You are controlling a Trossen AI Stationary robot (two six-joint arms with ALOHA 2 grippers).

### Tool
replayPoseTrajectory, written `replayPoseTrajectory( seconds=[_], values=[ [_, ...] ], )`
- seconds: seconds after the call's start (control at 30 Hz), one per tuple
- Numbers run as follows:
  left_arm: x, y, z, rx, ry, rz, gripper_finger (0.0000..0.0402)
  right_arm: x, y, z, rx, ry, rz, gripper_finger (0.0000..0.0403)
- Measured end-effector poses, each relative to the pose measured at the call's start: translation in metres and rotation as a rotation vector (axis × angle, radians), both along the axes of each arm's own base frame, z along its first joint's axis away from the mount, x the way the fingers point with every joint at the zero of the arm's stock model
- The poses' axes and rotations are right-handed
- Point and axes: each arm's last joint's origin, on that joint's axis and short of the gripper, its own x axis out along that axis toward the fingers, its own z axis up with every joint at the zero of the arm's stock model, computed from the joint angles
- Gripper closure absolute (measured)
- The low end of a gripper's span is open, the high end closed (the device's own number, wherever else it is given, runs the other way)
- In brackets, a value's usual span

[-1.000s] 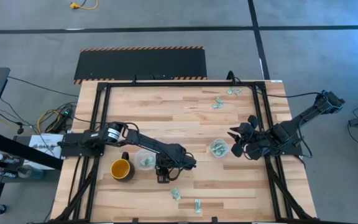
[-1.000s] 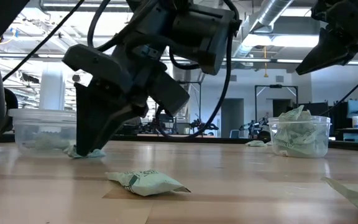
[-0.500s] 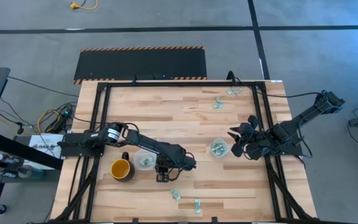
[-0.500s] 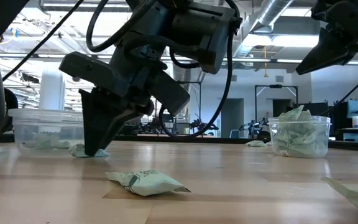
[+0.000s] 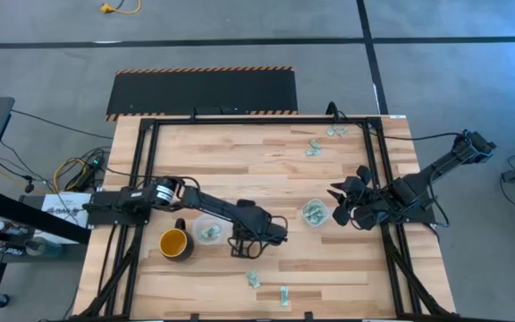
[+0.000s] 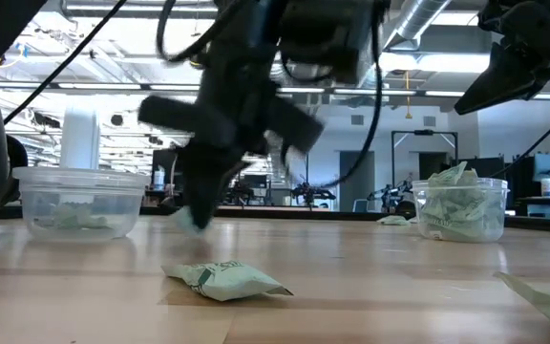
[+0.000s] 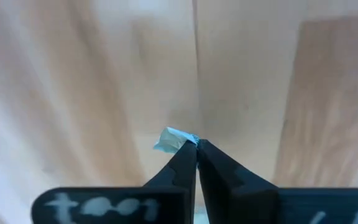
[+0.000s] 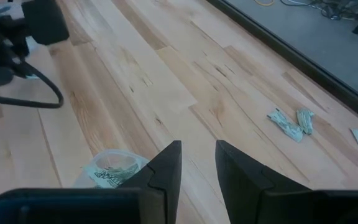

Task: Pick and place Stevia / Truvia into bins
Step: Put the white stevia packet into the round transparent container

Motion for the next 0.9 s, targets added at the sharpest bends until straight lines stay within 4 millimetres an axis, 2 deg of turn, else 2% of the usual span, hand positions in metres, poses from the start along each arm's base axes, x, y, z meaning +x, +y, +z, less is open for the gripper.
replayPoseTrajectory(
  seconds=[0.2, 0.33, 0.43, 0.6, 0.73, 0.9],
  values=[
    [0.008, -0.006, 0.034, 0.003, -0.059, -0.025, 0.0401, 0.000, 0.000, 0.000, 0.000, 0.000, 0.000, 0.0310],
    [0.003, -0.008, 0.056, 0.021, -0.017, -0.010, 0.0401, 0.000, 0.000, 0.000, 0.000, 0.000, 0.000, 0.0310],
    [0.001, -0.013, 0.065, 0.018, -0.031, 0.008, 0.0401, 0.000, 0.000, 0.000, -0.004, 0.003, 0.004, 0.0310],
    [-0.008, -0.019, 0.073, -0.005, -0.034, 0.052, 0.0401, 0.000, 0.000, 0.000, -0.005, 0.004, 0.004, 0.0310],
    [-0.017, -0.017, 0.067, 0.015, -0.003, 0.105, 0.0401, 0.000, 0.000, 0.000, -0.005, 0.004, 0.004, 0.0310],
    [-0.039, -0.008, 0.059, 0.044, 0.080, 0.183, 0.0401, 0.000, 0.000, 0.000, -0.006, 0.005, 0.005, 0.0310]
  ],
)
